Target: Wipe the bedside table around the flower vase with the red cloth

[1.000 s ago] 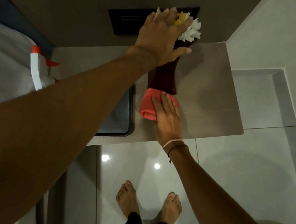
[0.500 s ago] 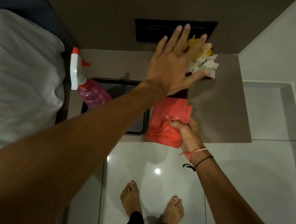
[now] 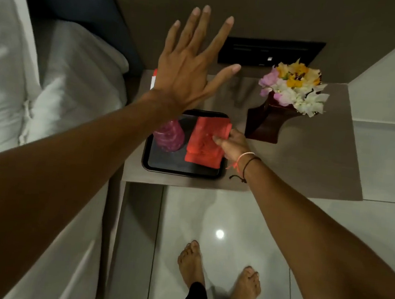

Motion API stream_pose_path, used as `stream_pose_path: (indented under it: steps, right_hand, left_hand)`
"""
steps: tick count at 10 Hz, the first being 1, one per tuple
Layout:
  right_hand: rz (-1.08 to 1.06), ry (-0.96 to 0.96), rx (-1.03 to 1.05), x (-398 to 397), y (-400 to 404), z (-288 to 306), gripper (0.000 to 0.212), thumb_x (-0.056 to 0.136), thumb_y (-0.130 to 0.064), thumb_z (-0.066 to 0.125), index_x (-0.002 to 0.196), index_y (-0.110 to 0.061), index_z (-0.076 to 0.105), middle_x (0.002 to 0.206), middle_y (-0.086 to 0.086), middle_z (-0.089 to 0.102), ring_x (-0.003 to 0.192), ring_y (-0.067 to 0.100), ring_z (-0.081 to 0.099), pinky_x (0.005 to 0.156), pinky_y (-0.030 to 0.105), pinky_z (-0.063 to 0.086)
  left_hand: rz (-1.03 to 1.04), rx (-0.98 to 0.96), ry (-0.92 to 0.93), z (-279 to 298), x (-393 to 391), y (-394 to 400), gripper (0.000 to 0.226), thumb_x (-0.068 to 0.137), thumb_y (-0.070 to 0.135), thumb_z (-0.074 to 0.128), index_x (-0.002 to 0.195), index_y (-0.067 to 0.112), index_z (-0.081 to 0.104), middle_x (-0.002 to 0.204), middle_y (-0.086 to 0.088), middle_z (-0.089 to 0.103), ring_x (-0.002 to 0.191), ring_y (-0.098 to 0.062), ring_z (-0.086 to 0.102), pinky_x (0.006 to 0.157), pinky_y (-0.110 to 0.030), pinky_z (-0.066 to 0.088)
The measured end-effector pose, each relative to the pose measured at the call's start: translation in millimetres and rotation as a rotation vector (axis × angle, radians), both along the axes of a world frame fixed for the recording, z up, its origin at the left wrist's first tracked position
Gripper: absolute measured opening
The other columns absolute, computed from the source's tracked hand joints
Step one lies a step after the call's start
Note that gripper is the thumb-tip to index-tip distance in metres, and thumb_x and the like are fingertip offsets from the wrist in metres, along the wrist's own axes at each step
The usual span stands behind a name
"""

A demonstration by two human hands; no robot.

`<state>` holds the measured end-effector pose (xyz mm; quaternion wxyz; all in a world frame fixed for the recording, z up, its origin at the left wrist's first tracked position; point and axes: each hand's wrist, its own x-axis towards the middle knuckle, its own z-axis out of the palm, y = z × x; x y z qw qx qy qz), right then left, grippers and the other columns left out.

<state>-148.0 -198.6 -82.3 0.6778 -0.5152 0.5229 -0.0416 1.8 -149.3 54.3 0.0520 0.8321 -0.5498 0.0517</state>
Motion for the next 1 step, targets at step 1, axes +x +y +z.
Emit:
stream_pose_path:
  steps: [1]
  right_hand:
    - [0.229, 0.168, -0.345, -16.7, 3.7, 11.8, 0.054, 0.091, -0.015, 0.069, 0.140, -0.005, 0.049, 0.132, 0.019, 0.064, 0.124, 0.036, 0.060, 0.109, 0.045, 0.046]
  left_hand:
    - [0.036, -0.022, -0.017, 23.1, 3.3, 12.7, 0.080, 0.101, 0.072, 0.019, 0.167, 0.029, 0.007, 0.176, -0.017, 0.005, 0.164, -0.031, 0.005, 0.134, -0.055, 0.009]
